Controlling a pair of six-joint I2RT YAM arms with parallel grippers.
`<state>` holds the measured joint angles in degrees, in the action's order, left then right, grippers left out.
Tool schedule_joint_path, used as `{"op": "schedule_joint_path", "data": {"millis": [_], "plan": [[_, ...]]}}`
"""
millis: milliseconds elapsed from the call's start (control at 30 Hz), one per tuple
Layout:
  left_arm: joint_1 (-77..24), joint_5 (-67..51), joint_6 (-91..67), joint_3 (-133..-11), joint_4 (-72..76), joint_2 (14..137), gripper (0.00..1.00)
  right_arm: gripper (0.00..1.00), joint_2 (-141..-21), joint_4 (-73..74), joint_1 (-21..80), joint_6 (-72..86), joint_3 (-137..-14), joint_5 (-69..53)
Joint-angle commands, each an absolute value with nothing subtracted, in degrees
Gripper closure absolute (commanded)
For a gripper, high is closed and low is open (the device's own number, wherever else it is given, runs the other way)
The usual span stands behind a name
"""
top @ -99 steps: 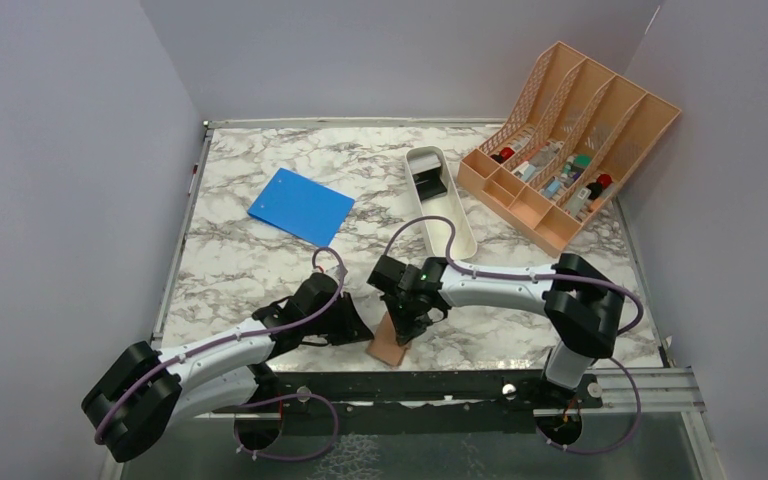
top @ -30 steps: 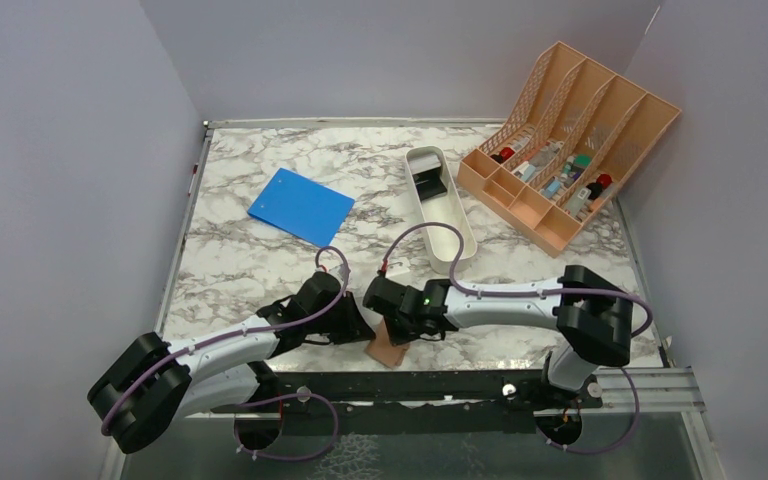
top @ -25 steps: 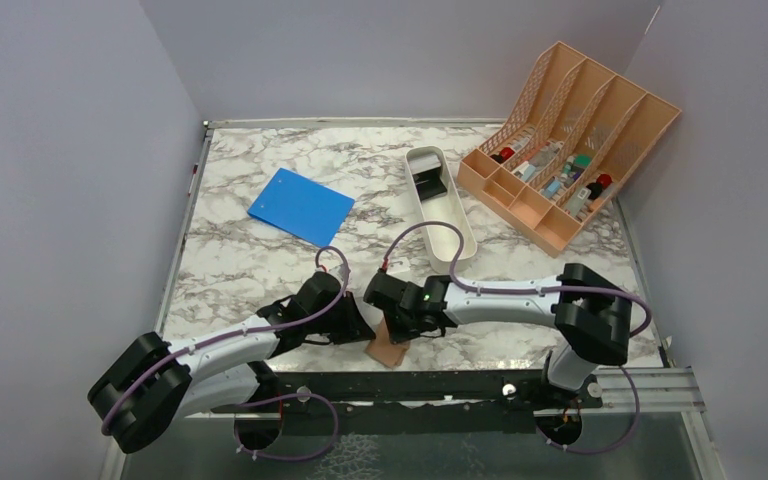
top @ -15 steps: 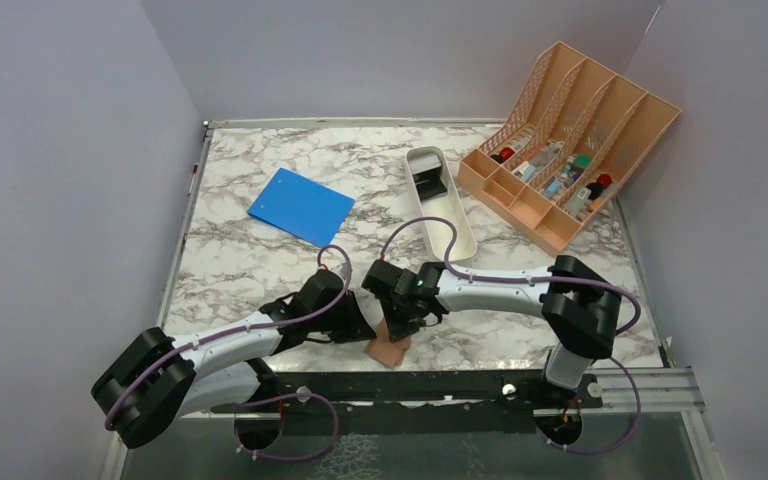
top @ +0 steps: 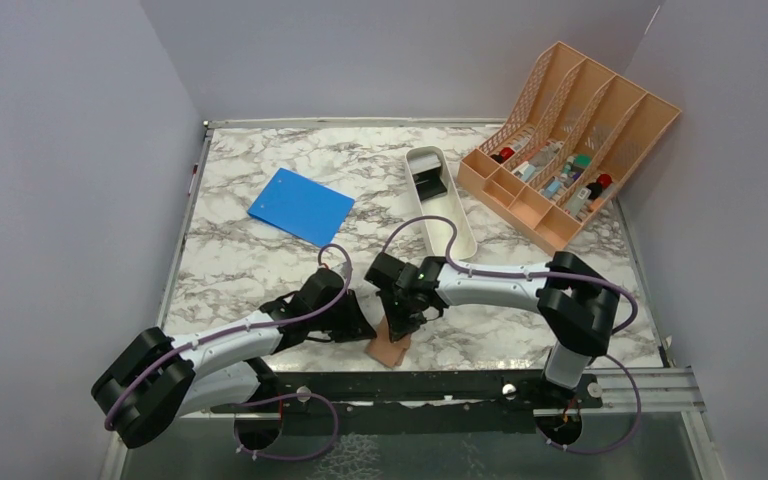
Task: Put the credit cards into the card holder
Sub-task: Close the card holder at the center of the board.
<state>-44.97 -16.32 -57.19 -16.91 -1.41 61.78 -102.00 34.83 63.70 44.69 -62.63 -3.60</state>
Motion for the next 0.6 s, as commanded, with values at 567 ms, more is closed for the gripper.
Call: {"op": "schedule_joint_path", "data": {"millis": [567], "plan": [[-45.22,-14.16,-55.5,-23.37,-6.65,57.06,0.84,0.68,-90.25,36.8,65.21,41.2,-63.57,8.97]]}}
